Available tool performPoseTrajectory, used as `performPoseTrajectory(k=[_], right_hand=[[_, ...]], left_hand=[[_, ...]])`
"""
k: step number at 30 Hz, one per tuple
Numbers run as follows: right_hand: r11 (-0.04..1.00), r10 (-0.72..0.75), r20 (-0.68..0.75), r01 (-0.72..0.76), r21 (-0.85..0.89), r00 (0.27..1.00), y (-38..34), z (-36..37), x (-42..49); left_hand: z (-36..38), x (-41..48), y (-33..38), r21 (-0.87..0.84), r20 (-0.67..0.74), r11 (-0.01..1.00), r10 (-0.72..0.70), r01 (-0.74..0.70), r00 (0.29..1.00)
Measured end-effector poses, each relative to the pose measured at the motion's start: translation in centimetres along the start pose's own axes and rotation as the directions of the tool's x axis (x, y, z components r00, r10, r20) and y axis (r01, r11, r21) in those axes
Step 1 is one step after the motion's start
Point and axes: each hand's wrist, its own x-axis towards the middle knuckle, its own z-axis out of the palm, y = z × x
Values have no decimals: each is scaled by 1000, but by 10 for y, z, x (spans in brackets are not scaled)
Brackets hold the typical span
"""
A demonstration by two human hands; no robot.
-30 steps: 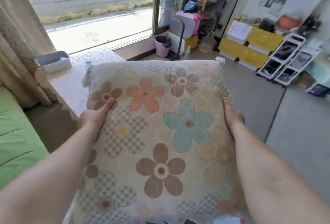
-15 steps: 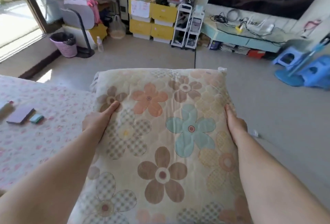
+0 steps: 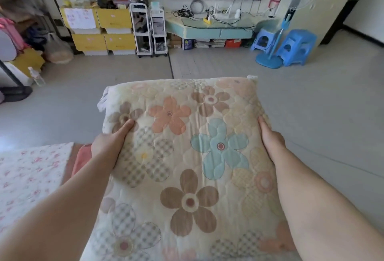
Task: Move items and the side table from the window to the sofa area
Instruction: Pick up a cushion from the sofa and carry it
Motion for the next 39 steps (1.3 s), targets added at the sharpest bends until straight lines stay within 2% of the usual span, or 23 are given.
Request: performPoseTrajectory(k=[5,11,18,25,39], right_hand=[[1000,-6,14,6,25,1000,-3,-53,60],[999,-33,4,33,4,999,-29,-121,146],[998,-53,31,54,-39,998,-57,-141,218],[996,-49,82,55,-68,995,-108,-99,286],[984,-136,171,152,-89,976,-310,56,406]], left_hand=[[74,-17,39,10,-18,1000,4,-4,1000],[165,-36,85,-91,-36,994,-60,56,998],[223,-36,120,-146,-27,986,-86,82,996],[246,28,158,-120,-72,986,-122,112,990],[239,215,260,-257,-200,956,-198,144,960]])
